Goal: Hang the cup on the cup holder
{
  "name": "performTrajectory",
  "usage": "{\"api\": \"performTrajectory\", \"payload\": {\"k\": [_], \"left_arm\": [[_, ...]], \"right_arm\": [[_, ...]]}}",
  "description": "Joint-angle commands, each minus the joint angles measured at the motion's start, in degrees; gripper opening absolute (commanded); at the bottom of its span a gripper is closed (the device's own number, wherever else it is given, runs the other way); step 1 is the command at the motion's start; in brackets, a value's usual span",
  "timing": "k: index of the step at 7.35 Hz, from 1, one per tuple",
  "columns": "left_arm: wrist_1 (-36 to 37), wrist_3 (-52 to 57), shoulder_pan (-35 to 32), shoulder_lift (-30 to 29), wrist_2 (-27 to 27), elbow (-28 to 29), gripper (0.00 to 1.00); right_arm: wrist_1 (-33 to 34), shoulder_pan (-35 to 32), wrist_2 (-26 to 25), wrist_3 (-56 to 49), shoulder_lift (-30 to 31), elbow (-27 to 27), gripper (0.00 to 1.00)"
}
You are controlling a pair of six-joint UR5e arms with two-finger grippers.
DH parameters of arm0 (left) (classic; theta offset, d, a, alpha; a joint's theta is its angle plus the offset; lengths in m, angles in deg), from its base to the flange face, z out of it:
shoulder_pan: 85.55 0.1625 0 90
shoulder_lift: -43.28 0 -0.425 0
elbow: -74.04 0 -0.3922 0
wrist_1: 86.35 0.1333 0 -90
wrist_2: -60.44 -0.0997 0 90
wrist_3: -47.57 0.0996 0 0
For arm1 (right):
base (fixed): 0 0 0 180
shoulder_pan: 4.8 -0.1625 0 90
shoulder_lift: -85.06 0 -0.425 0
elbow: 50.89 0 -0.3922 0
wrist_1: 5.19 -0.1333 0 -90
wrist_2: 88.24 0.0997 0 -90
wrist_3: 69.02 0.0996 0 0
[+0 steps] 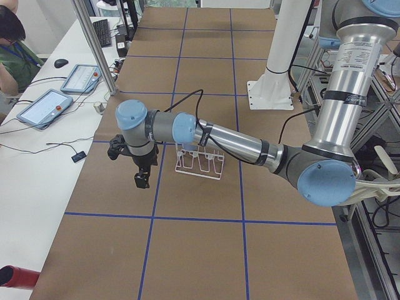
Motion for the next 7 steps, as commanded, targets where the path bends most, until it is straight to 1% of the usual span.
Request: {"api": "performTrajectory", "payload": {"k": [1, 2, 3, 4, 5, 7], "left_arm": [[-3.1, 0.7, -0.9, 3.3, 0.2, 2.0, 0.98], [-3.4, 0.8, -0.8, 5.3, -0.1, 1.7, 0.98], [-4.7, 0.8, -0.6, 6.1, -0.2, 2.2, 0.98], [-5.3, 0.7, -0.6, 6.3, -2.4, 2.4, 0.98], [-5.4, 0.5, -0.5, 6.3, -3.5, 2.8, 0.98], [-5.3, 0.4, -0.2, 6.0, -3.6, 2.8, 0.98]], "right_arm": [[-0.3, -1.0, 1.6, -0.1, 0.4, 0.6, 1.0], [-0.4, -1.0, 1.7, -0.1, 0.5, 0.6, 1.0], [-0.4, -1.3, 2.0, -0.1, 0.5, 0.7, 1.0], [-0.4, -1.7, 2.4, -0.1, 0.5, 0.7, 1.0], [-0.4, -1.8, 4.1, 0.1, 0.7, 0.8, 1.0], [-0.4, -1.9, 5.0, 0.9, 0.9, 0.7, 1.0]]}}
